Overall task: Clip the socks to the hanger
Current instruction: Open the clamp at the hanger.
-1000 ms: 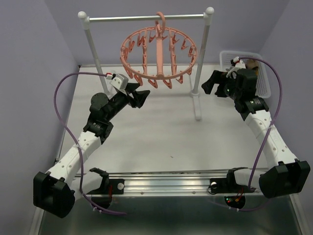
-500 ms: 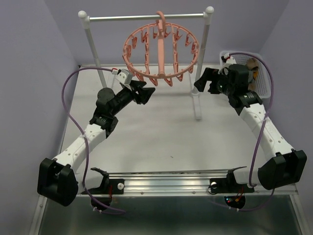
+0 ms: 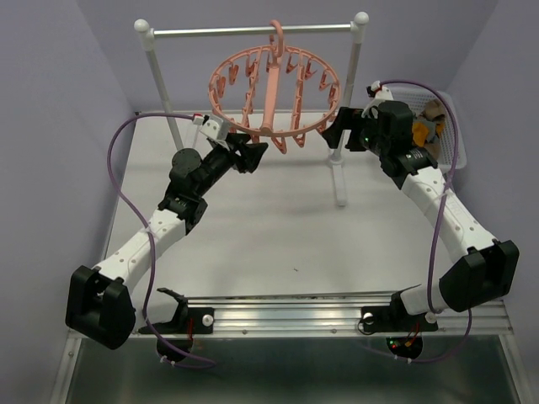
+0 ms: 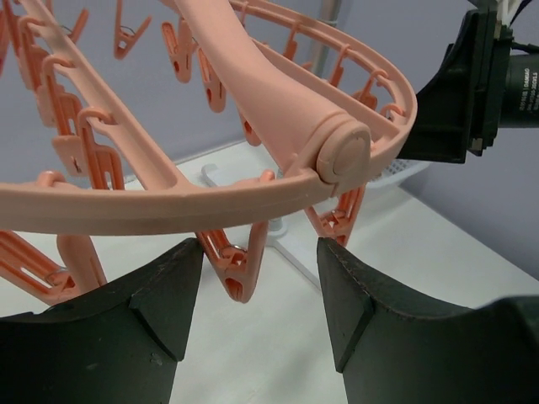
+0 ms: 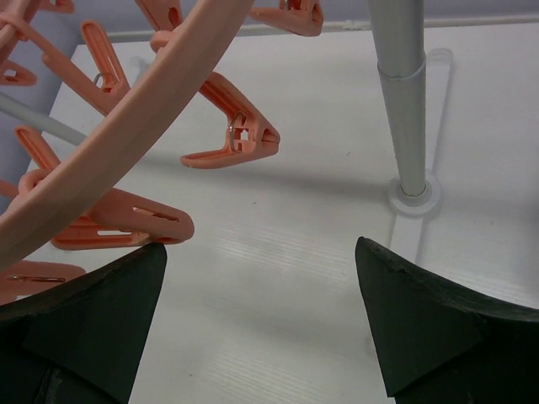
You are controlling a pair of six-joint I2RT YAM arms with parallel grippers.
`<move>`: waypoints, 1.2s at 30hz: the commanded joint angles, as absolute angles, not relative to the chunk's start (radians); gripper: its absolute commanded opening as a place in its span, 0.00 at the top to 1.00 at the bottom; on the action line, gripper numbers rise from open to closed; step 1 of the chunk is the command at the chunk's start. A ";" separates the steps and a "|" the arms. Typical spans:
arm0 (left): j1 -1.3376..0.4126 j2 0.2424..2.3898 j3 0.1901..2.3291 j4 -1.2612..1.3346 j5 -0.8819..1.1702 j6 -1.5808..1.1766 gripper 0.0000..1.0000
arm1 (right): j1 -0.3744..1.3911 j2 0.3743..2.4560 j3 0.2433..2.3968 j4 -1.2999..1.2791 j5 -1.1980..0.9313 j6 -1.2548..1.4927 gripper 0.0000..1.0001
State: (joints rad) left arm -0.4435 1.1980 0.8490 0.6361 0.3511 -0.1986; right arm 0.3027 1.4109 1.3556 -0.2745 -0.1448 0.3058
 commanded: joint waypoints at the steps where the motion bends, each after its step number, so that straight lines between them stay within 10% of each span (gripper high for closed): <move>1: -0.446 1.201 0.914 0.698 0.272 -0.183 0.34 | 0.307 1.399 1.404 -0.210 -0.123 0.287 0.00; 36: -0.288 1.230 0.871 0.824 0.571 -0.256 0.36 | 0.307 1.379 1.410 -0.209 -0.092 0.255 0.00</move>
